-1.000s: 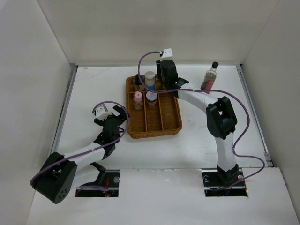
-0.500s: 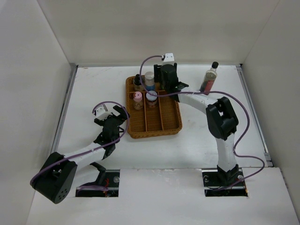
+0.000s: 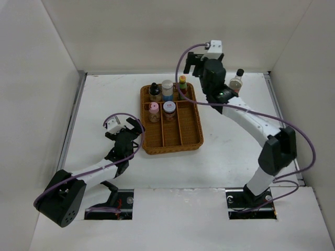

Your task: Organize the condiment bottles

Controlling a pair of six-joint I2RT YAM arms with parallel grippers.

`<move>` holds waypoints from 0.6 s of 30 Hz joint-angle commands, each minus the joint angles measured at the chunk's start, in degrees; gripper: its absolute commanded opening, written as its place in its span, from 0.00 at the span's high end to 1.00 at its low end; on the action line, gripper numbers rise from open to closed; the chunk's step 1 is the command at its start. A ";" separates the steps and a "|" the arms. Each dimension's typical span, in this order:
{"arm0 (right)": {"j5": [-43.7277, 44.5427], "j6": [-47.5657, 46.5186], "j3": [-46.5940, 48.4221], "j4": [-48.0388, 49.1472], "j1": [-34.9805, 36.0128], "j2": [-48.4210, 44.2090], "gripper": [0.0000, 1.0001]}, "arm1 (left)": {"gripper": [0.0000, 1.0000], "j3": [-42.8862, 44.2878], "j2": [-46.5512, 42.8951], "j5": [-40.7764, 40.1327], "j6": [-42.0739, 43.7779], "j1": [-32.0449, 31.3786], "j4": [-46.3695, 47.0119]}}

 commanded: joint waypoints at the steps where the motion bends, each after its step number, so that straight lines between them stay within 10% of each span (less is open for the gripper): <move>1: 2.96 -0.48 -4.03 0.62 -5.44 -6.85 0.02 | 0.00 0.15 -0.91 0.50 -0.53 0.41 2.76; 18: 4.74 2.85 -8.88 -6.68 -24.62 -1.60 0.03 | 0.00 0.32 -0.38 0.68 -0.70 0.40 2.76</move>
